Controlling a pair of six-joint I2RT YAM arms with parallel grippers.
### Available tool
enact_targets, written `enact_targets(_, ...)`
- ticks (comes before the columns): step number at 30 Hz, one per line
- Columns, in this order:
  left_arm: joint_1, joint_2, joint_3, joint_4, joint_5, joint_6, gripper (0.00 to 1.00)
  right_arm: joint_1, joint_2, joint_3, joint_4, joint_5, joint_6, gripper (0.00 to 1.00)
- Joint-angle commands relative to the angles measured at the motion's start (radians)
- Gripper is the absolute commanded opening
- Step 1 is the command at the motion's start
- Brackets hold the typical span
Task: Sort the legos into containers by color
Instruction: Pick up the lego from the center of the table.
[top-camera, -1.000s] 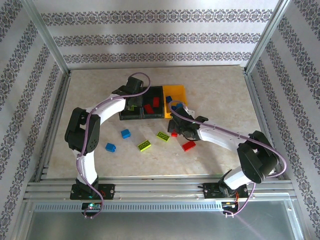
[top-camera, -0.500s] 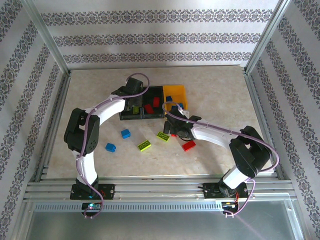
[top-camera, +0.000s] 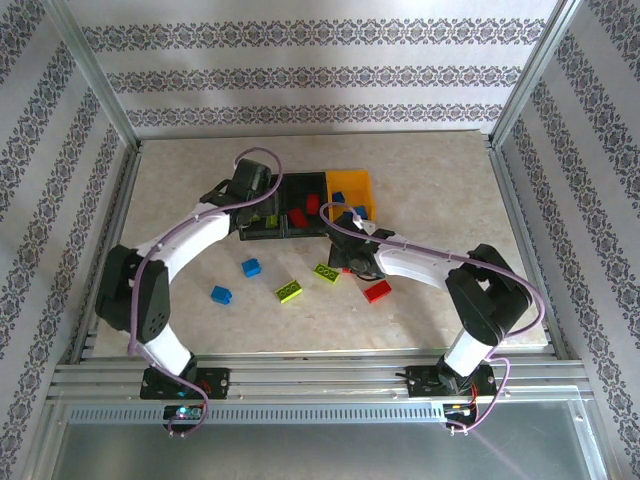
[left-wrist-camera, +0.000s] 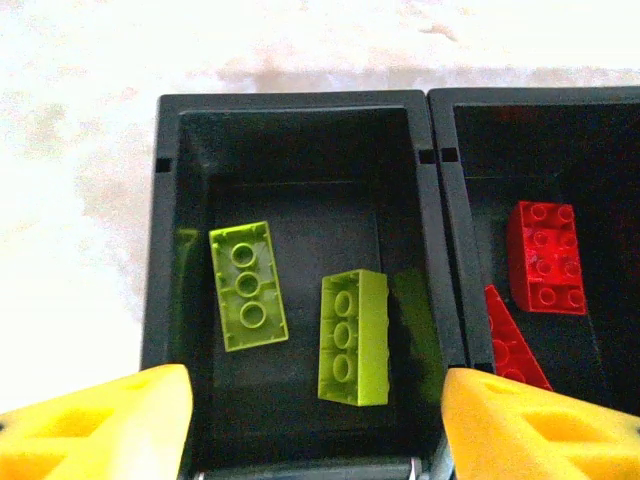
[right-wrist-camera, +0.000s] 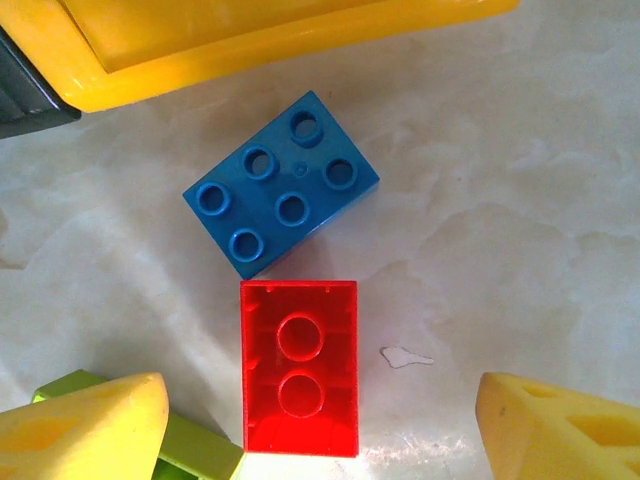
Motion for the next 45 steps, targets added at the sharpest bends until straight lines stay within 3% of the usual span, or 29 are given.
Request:
enact_targets(1,-0.007,-0.095,-0.054,0.006,-0.043,-0.023,0.75,0.000,0.024,0.031,0.002,-0.009,0.001,0.78)
enact_targets(7,-0.006,-0.266,-0.179,0.040,-0.111,-0.038,1.00,-0.020,0.047,0.034,0.024,-0.032,-0.015,0.73)
enact_targets(26,0.013,-0.659,-0.503,0.089,-0.305,-0.113,1.00,-0.056,0.124,0.045,0.043,-0.075,-0.043,0.52)
enact_targets(39,0.014,-0.822,-0.635,0.084,-0.312,-0.162,1.00,-0.054,0.139,0.054,0.055,-0.106,-0.041,0.32)
enact_targets(45,0.013,-0.832,-0.651,0.065,-0.295,-0.164,1.00,-0.041,0.091,0.065,0.031,-0.078,-0.056,0.29)
